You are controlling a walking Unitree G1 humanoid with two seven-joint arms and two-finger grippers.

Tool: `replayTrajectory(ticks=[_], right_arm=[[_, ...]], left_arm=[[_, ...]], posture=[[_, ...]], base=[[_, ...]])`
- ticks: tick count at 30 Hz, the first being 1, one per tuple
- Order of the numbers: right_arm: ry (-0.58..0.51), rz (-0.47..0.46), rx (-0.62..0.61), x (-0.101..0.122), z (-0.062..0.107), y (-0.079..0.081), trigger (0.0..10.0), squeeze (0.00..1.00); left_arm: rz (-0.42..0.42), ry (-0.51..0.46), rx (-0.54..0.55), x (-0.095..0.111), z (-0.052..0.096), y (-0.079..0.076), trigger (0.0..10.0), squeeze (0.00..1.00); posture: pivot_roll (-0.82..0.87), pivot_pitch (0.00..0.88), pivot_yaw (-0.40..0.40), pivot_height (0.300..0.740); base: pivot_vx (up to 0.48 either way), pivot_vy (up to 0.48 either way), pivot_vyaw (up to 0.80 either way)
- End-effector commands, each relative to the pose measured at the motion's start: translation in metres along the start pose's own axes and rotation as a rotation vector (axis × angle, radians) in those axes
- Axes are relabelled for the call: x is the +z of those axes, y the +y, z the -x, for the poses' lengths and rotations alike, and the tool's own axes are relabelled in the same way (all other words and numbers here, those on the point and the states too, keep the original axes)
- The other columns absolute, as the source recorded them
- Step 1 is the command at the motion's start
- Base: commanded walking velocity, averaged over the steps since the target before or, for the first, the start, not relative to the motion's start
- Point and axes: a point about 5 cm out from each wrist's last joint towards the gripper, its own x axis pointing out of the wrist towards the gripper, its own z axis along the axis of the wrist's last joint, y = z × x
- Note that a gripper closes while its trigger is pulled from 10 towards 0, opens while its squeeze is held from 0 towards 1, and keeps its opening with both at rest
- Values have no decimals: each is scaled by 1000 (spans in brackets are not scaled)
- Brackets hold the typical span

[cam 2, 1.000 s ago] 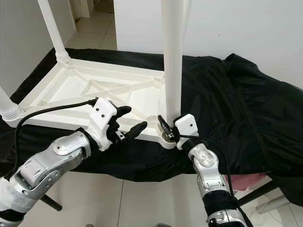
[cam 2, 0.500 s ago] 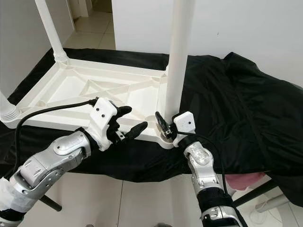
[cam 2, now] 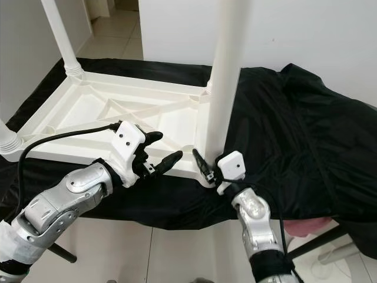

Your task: Building children table

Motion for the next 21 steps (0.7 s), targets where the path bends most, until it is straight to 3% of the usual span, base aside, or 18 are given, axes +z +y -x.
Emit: replayTrajectory(ticks=[1, 4, 8, 21], right_arm=[[132, -88, -23, -24, 14, 2, 10000, 0], [128, -142, -61, -19, 12, 0, 10000, 0], [132, -145, -60, -18, 12, 0, 10000, 0], [313, -166, -44, -26, 0, 0, 10000, 0]], left_arm=[[-9, 8, -244, 1, 1, -13, 10000, 0], [-10, 8, -248, 2, 0, -13, 10000, 0], [-11, 8, -250, 2, 0, -13, 10000, 0], [-14, 6, -256, 2, -1, -13, 10000, 0]], posture=[[7, 22, -14, 740], [4, 22, -10, 740], [4, 22, -10, 740], [4, 17, -14, 740]], base=[[0, 0, 0], [0, 0, 0], [0, 0, 0], [0, 0, 0]])
